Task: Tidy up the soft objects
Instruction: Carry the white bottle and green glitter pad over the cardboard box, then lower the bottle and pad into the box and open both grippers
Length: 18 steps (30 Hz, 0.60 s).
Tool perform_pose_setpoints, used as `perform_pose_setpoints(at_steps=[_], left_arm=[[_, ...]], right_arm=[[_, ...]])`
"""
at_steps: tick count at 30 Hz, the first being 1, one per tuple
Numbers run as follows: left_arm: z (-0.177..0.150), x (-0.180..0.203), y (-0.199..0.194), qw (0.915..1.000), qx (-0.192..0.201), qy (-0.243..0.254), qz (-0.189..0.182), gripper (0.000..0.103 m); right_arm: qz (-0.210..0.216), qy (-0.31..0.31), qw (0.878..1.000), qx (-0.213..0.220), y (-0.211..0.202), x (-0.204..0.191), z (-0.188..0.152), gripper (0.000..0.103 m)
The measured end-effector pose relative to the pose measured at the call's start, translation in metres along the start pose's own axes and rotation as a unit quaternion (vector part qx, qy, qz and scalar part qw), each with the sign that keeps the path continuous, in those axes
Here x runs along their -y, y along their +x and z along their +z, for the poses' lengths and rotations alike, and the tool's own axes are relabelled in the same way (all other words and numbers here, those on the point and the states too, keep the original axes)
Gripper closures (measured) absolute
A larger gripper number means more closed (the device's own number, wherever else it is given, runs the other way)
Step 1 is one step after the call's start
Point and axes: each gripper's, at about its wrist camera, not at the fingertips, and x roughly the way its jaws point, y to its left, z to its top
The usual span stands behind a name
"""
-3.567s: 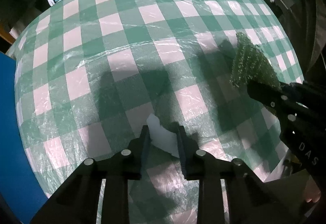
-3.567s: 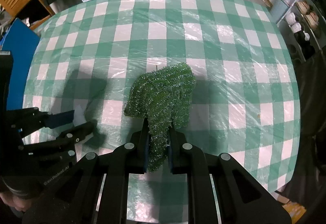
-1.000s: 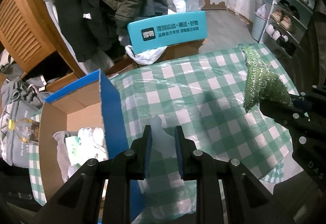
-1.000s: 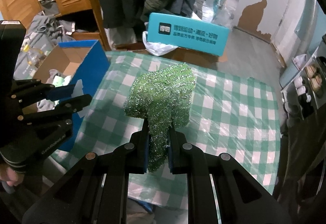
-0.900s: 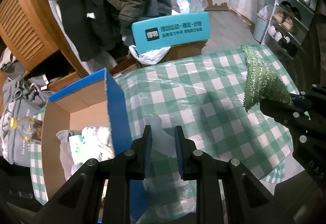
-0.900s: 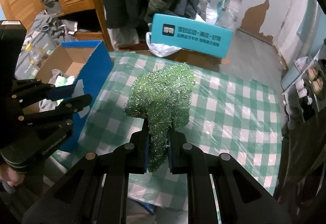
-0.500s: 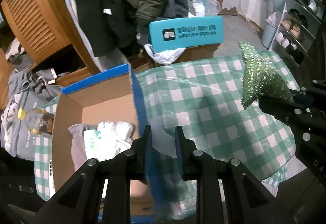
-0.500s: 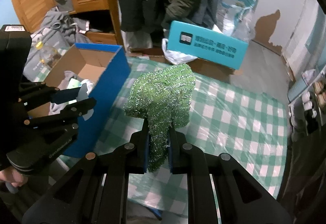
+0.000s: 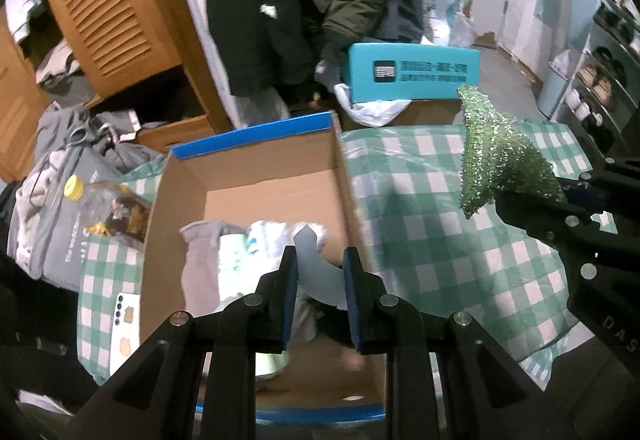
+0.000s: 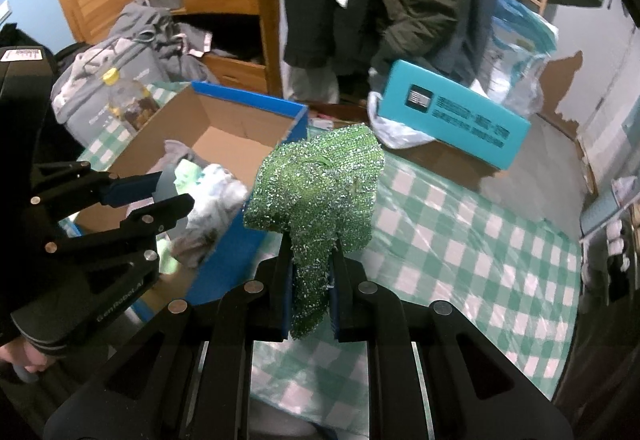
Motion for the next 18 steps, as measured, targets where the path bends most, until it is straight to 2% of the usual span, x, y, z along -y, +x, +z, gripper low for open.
perform_pose_setpoints(at_steps=[18], left_arm=[[-0.025,-0.081,0.012,0.9976,-0.019,-0.062,0.024,0.080]], right_arm=[[0.037,-0.061,0.997,-0.014,0.031,-0.076,0.032,0.090]])
